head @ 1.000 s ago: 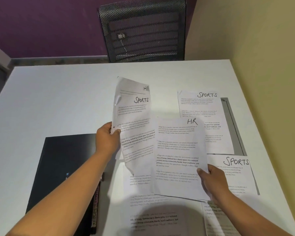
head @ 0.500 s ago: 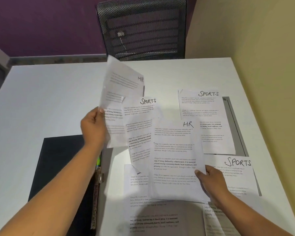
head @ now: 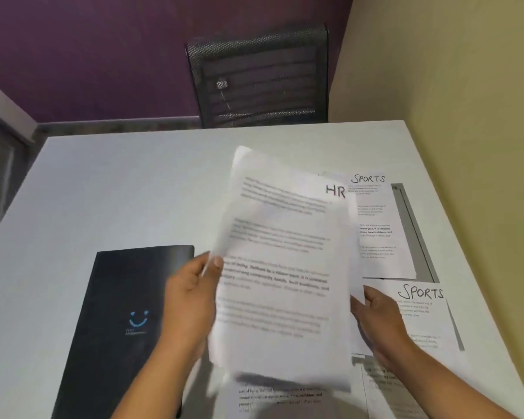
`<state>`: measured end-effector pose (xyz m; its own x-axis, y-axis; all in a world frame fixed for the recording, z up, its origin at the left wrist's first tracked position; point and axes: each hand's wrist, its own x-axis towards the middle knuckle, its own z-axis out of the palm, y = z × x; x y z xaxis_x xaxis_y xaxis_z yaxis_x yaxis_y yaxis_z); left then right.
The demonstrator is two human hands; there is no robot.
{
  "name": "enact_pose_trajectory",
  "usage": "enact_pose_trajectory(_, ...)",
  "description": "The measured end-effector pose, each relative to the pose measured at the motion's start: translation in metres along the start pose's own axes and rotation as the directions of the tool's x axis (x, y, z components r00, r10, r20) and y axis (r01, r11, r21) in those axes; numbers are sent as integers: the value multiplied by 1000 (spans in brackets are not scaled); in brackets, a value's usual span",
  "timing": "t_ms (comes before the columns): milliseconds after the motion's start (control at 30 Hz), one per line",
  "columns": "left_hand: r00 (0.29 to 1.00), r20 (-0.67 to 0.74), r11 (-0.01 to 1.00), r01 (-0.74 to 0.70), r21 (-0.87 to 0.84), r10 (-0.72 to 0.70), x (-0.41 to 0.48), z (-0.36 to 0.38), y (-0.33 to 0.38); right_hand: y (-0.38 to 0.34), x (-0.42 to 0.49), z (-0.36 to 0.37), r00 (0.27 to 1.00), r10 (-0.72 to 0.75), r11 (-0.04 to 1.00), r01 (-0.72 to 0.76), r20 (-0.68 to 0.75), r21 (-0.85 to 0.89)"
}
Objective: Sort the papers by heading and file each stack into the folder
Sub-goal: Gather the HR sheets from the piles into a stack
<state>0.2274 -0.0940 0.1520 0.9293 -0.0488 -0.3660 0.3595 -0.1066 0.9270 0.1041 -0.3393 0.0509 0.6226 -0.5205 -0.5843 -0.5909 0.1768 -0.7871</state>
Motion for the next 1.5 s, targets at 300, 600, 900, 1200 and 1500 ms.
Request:
enact_pose_trajectory(300, 995, -56, 956, 93, 278, -80, -60, 2, -44, -18, -68, -14, 976, 47, 989, -75, 214, 125)
enact_pose_trajectory(600, 946, 260, 982, 185, 46, -191, -99, -3, -56, -9, -122, -31, 918, 54, 841, -254, 392, 478)
enact_pose_trajectory(900, 943, 332, 1000, 13, 25, -21, -123, 0, -50, -5, -139, -37, 953, -280, 959, 271, 119, 85)
enact_pose_trajectory(1200, 944, 294, 981, -178, 77, 148, -124, 0, -83, 18, -139, -35, 909, -409, 911, 412, 79, -25)
enact_pose_trajectory(1500, 954, 295, 977, -111, 181, 54, -125, 4, -105, 35, -142, -41, 945, -326, 943, 327, -20, 66)
